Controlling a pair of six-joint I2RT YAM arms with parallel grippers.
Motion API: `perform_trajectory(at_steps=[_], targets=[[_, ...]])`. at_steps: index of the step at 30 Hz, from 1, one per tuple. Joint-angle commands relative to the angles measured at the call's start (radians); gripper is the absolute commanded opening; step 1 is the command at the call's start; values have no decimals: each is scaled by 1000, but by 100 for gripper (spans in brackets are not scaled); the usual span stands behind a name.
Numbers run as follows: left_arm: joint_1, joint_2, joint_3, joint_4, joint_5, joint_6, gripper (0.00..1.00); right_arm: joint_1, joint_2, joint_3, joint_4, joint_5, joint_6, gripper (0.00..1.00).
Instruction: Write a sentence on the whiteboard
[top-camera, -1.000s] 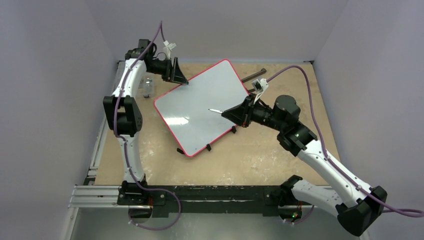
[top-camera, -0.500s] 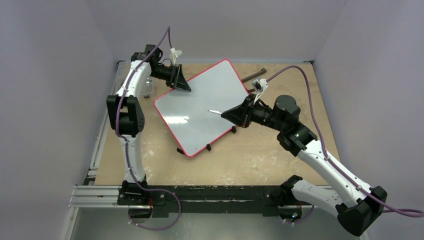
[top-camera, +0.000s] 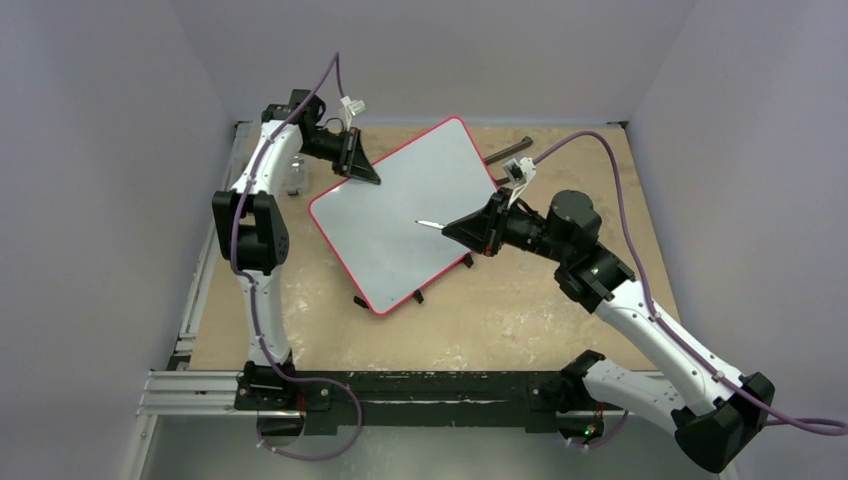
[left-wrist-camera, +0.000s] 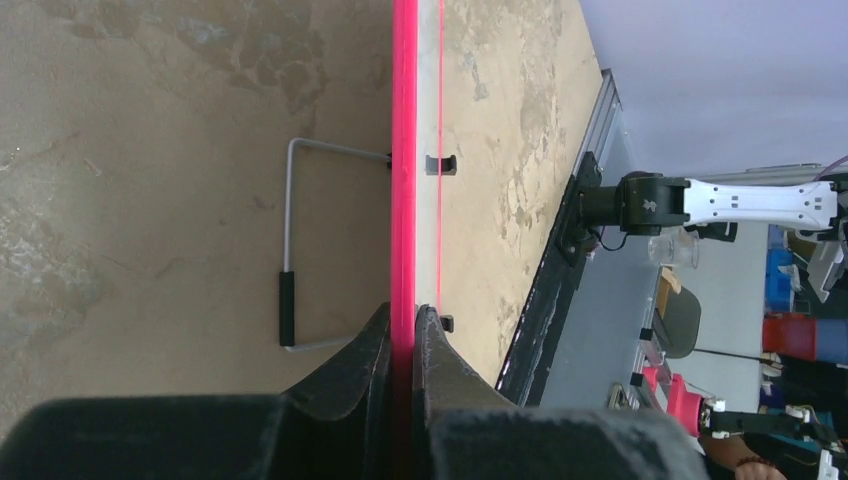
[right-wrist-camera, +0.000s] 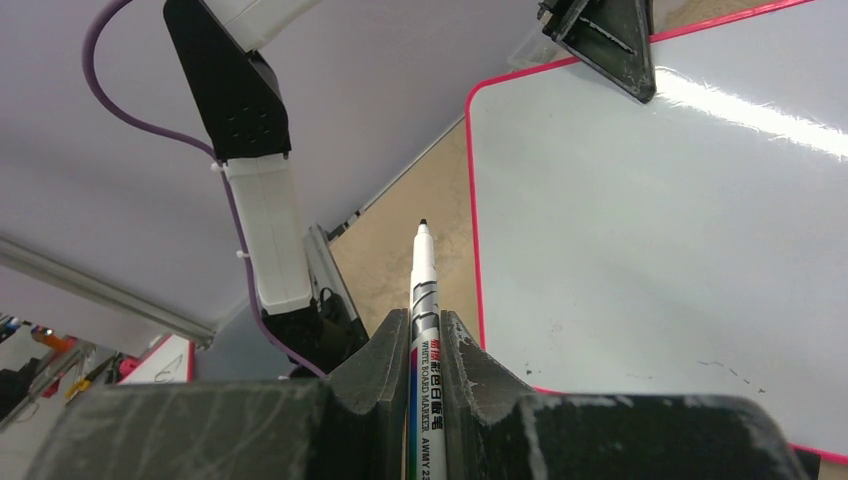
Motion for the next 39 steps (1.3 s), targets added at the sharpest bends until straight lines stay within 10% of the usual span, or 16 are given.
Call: perform_trajectory(at_steps=[1,39], targets=[[-28,-62,7,-5,-57,66,0,0,-24,17,31,-13,8,0],[-241,-304,-217,99,-468,99,0,196,267,77,99,20,-395,0]])
